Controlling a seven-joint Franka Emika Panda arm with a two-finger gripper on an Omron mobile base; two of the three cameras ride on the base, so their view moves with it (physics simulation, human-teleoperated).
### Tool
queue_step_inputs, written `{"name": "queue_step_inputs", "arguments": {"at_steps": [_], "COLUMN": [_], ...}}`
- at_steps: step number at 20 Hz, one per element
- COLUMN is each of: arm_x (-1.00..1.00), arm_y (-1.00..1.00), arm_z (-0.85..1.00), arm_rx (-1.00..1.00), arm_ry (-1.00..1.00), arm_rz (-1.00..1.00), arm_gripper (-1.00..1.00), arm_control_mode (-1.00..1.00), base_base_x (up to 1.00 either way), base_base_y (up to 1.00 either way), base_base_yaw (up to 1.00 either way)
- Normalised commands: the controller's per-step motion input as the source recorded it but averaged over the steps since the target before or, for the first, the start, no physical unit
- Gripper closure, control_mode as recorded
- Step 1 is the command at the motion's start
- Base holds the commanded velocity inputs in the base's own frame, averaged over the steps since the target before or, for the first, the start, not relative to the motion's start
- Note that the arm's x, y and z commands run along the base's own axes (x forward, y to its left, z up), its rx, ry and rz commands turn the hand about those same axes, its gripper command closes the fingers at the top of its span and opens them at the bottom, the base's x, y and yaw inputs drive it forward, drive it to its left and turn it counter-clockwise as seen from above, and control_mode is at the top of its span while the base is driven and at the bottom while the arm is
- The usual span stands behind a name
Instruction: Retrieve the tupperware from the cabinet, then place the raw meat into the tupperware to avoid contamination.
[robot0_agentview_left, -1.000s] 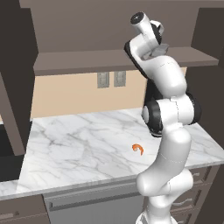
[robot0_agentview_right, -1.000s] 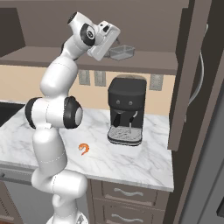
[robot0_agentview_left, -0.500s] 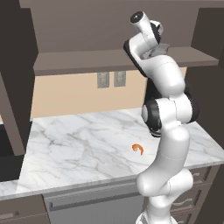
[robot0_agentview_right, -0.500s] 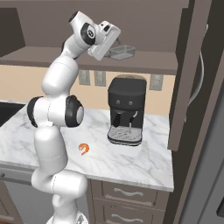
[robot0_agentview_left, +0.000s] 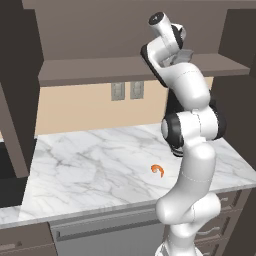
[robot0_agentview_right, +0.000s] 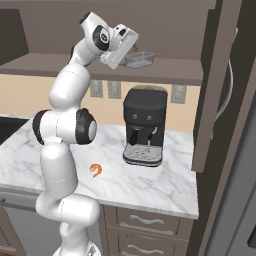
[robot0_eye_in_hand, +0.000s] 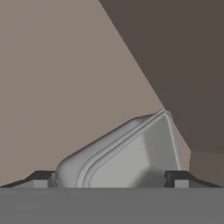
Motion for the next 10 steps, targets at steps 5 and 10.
{"name": "queue_step_inputs", "arguments": {"at_steps": [5, 10], "arm_x": [0.1, 0.05], "arm_y": [0.0, -0.02], "arm_z": [-0.14, -0.13], "arm_rx": [0.0, 0.0], "arm_ry": [0.01, 0.0], "arm_rz": [0.0, 0.0], "arm_gripper": [1.0, 1.0], "arm_control_mode": [-1.0, -1.0], "base_base_x": [0.0, 0.0], "base_base_y": [0.0, 0.0], "base_base_yaw": [0.0, 0.0]}}
